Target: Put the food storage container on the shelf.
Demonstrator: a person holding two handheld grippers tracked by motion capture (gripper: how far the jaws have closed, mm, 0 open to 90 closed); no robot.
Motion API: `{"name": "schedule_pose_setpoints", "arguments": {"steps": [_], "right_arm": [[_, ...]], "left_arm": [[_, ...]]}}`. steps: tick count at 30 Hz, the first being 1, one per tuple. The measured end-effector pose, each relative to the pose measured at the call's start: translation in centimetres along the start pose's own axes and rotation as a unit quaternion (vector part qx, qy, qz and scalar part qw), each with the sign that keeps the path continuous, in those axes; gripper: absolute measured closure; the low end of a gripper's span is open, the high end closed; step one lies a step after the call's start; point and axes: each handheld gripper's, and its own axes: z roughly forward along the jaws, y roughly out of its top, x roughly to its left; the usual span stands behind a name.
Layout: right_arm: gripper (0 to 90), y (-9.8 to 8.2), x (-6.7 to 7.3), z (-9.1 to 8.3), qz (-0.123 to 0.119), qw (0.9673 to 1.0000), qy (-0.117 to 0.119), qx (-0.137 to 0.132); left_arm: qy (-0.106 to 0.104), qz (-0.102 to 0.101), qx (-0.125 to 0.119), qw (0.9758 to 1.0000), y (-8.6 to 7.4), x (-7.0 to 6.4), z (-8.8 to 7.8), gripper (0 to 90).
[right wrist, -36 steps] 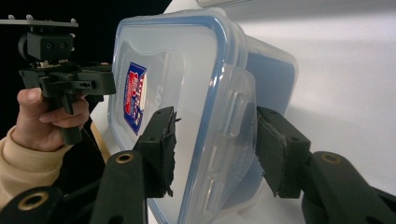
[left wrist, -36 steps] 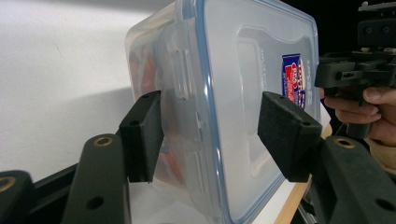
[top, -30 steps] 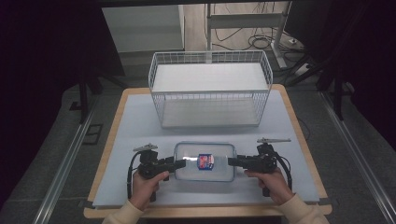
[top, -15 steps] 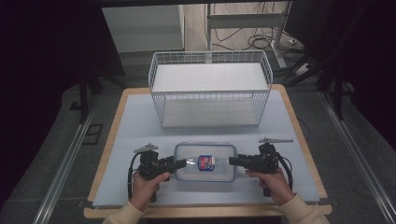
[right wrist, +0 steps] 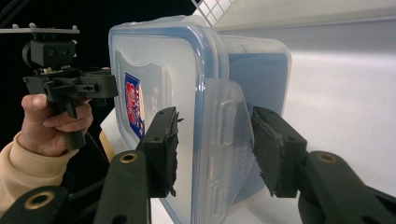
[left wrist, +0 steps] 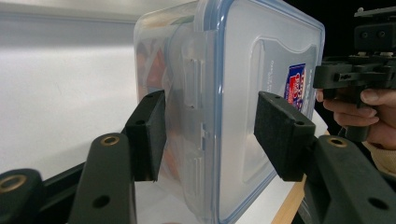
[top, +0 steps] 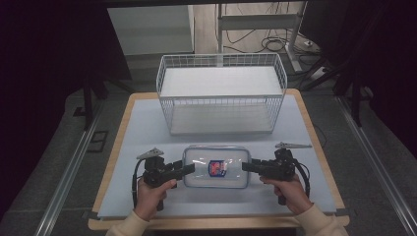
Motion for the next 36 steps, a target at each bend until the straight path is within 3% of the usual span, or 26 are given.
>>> {"name": "schedule_pose_setpoints", "arguments": {"steps": [12,36], "right_arm": [[52.1,1.4,0.8,-0.6,-0.023,0.9996,-0.001,-0.016],[51.9,6.3,2.7,-2.0,-0.062,0.9973,-0.001,-0.040]], "left_arm": [[-0.003,0.011,-0.009,0.9999,1.1,-0.6,-0.6,46.0],[-0.003,0.037,-0.038,0.9986,5.7,-2.3,-1.7,46.2]]}}
